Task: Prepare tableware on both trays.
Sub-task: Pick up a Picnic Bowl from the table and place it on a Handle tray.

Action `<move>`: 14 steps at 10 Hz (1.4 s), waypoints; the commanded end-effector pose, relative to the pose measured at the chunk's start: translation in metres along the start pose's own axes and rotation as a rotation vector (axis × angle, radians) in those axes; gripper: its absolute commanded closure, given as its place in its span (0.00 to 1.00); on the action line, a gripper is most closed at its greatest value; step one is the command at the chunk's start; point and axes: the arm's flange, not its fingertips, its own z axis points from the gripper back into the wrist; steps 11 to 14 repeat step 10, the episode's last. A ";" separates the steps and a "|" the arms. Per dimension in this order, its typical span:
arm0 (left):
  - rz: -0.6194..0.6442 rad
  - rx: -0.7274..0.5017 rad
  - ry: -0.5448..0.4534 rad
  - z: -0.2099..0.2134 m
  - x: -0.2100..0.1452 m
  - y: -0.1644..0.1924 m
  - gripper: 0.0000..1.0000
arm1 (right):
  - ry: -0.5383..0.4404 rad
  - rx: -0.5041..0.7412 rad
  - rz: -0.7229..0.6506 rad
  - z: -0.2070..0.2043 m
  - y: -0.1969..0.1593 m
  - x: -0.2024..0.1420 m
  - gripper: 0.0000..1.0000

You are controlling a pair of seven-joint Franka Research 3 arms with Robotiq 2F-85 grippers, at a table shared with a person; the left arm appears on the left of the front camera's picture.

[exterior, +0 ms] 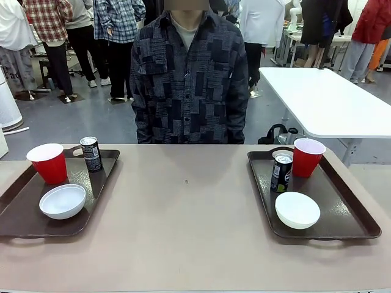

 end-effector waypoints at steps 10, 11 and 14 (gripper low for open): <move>-0.005 -0.003 -0.006 0.002 -0.001 -0.003 0.00 | -0.004 0.003 0.007 -0.001 0.002 -0.004 0.00; -0.005 -0.003 -0.006 0.002 -0.001 -0.003 0.00 | -0.004 0.003 0.007 -0.001 0.002 -0.004 0.00; -0.005 -0.003 -0.006 0.002 -0.001 -0.003 0.00 | -0.004 0.003 0.007 -0.001 0.002 -0.004 0.00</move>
